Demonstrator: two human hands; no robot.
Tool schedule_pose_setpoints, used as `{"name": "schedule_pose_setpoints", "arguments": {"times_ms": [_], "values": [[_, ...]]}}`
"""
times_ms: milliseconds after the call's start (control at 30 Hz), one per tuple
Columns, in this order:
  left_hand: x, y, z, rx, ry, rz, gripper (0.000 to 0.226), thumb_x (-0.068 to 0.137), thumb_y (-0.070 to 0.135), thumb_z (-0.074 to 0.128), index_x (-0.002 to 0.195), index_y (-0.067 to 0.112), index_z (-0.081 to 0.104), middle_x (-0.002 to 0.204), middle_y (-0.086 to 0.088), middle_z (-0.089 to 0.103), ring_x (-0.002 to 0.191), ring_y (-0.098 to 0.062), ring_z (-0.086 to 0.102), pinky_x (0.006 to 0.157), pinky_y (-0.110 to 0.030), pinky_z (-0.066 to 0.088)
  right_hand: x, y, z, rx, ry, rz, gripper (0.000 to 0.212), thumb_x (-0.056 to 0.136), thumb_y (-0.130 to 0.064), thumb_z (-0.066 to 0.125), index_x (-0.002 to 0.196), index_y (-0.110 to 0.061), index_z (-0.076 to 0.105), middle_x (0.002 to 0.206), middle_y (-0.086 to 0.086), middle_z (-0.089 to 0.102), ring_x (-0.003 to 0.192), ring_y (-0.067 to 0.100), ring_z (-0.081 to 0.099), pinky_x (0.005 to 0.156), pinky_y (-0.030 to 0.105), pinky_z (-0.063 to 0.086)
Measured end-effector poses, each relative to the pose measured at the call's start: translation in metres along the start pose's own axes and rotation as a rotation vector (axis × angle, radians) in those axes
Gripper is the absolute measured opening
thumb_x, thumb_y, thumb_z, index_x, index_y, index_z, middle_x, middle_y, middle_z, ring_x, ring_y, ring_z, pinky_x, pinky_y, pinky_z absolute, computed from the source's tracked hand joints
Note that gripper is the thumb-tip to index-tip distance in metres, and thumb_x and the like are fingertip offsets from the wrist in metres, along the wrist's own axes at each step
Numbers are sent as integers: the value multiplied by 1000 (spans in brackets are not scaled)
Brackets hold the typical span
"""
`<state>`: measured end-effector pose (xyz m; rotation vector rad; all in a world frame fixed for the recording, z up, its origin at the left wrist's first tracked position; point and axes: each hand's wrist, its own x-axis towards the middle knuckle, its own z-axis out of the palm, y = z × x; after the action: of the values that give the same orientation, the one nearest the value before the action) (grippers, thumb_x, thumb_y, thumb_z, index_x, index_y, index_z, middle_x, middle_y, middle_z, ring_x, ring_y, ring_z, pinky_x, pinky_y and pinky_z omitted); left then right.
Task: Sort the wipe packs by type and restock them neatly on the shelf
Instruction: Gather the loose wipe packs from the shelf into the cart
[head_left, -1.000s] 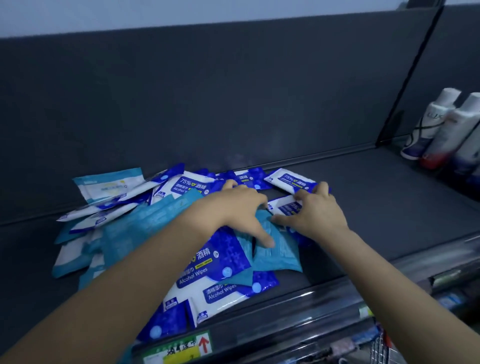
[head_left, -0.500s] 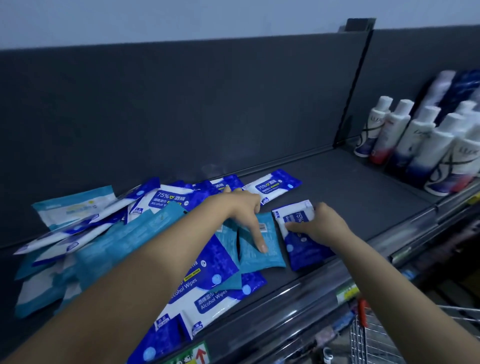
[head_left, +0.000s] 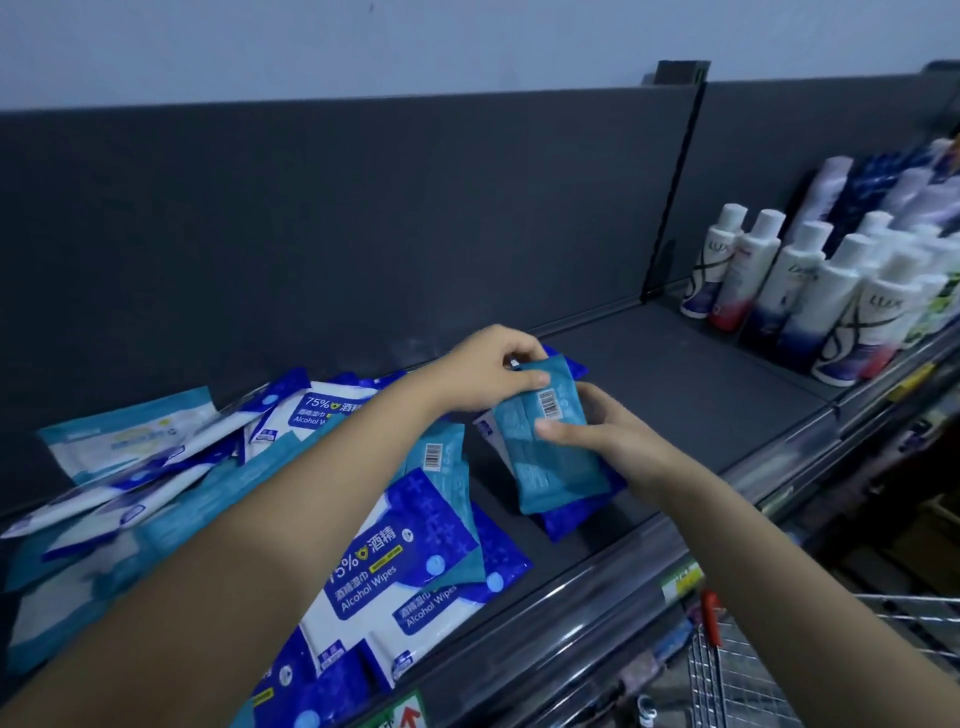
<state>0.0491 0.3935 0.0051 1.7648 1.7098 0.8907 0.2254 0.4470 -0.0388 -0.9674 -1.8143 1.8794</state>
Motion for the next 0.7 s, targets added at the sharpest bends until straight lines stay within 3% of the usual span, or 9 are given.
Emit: {"name": "schedule_pose_setpoints", "arguments": {"times_ms": [67,133,233,300,367,433,533,600,700], "values": [[-2,0,-2,103,32,-6,21,88,23,67,107,15,65,93,9,64,74,1,56,73,-20,44,1,-4,9,-58,-4,-33,49,72,-5,81,115,-11,58,108,9,71,95,25,70,82,40,57],[-9,-6,-15,261,-19,-125,43,82,35,72,118,19,56,107,9,57,84,-2,53,77,-21,42,4,-5,13,-105,39,-39,42,73,0,78,111,-9,62,103,9,72,93,25,70,82,41,57],[-28,-16,-34,548,-302,-357,50,67,43,83,108,24,60,108,10,59,91,-8,55,78,-26,47,8,-1,10,-138,115,16,41,71,0,79,108,-9,63,103,9,72,93,25,70,84,42,57],[-35,-15,-34,589,-478,-456,51,64,43,85,105,20,65,104,8,65,87,-6,57,76,-24,45,10,1,7,-139,134,89,38,73,2,77,107,-5,61,103,12,71,92,27,69,82,40,56],[-33,-10,-30,588,-553,-504,53,65,40,85,110,18,66,102,8,65,81,-2,55,70,-22,44,11,3,7,-95,118,159,37,75,3,75,108,-3,60,101,14,71,91,29,69,80,41,57],[-26,-6,-28,623,-594,-532,52,64,39,85,109,21,65,94,14,60,80,-2,52,70,-24,44,10,6,11,-37,84,187,39,76,4,73,112,-1,60,101,14,72,92,29,70,82,43,57],[-17,-3,-25,638,-664,-530,35,65,36,86,91,21,67,73,17,57,86,-14,56,80,-29,42,8,9,15,-60,34,176,44,75,2,74,115,-5,58,106,11,71,96,28,69,87,46,55],[-16,-2,-28,616,-689,-491,30,68,36,84,88,20,68,63,17,59,82,-15,57,77,-27,41,6,10,16,-69,14,158,45,76,0,74,117,-6,58,108,10,71,97,27,69,88,46,55],[-19,-2,-43,415,-580,-387,16,71,30,83,79,24,71,63,15,66,69,-10,59,80,-30,47,-3,7,19,14,1,93,43,80,-9,74,120,-6,59,107,9,72,96,25,70,87,43,56]]}}
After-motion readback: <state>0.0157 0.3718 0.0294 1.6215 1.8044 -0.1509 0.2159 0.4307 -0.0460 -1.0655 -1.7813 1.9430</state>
